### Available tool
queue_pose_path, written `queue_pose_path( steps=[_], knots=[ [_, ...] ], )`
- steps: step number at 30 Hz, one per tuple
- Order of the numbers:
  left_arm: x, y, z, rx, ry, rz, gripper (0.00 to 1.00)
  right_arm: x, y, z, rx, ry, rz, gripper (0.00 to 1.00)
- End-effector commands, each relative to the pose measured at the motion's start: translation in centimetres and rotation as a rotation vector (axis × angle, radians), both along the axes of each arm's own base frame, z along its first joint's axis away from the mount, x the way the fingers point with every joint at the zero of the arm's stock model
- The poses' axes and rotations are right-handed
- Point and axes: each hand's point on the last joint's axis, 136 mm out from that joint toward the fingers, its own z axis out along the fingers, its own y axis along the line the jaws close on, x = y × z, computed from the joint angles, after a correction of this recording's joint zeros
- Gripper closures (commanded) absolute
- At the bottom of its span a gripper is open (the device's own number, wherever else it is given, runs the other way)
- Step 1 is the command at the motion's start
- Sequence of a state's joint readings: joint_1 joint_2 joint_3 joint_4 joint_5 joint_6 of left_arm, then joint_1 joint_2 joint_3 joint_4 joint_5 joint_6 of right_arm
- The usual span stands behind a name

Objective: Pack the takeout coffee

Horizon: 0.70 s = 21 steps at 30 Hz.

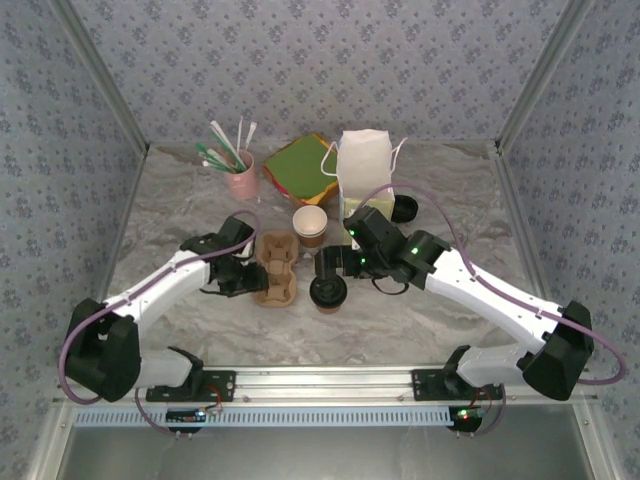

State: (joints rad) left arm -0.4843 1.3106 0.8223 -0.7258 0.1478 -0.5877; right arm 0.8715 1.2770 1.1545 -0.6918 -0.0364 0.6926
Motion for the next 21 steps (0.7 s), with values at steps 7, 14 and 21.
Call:
queue_pose_path(
  steps=[7, 14, 21],
  knots=[
    [0.4, 0.2, -1.0, 0.022, 0.005, 0.022, 0.69, 0.0, -0.1, 1.6, -0.001, -0.056, -0.027, 0.0],
    [-0.4, 1.9, -0.7, 0.066, -0.009, 0.098, 0.76, 0.7, 2.7, 4.1, 0.018, -0.109, 0.033, 0.0],
    [-2.5, 4.6, -0.3, 0.101, -0.039, 0.239, 0.74, 1.4, 7.9, 3.9, 0.03, -0.092, 0.125, 0.01]
  ],
)
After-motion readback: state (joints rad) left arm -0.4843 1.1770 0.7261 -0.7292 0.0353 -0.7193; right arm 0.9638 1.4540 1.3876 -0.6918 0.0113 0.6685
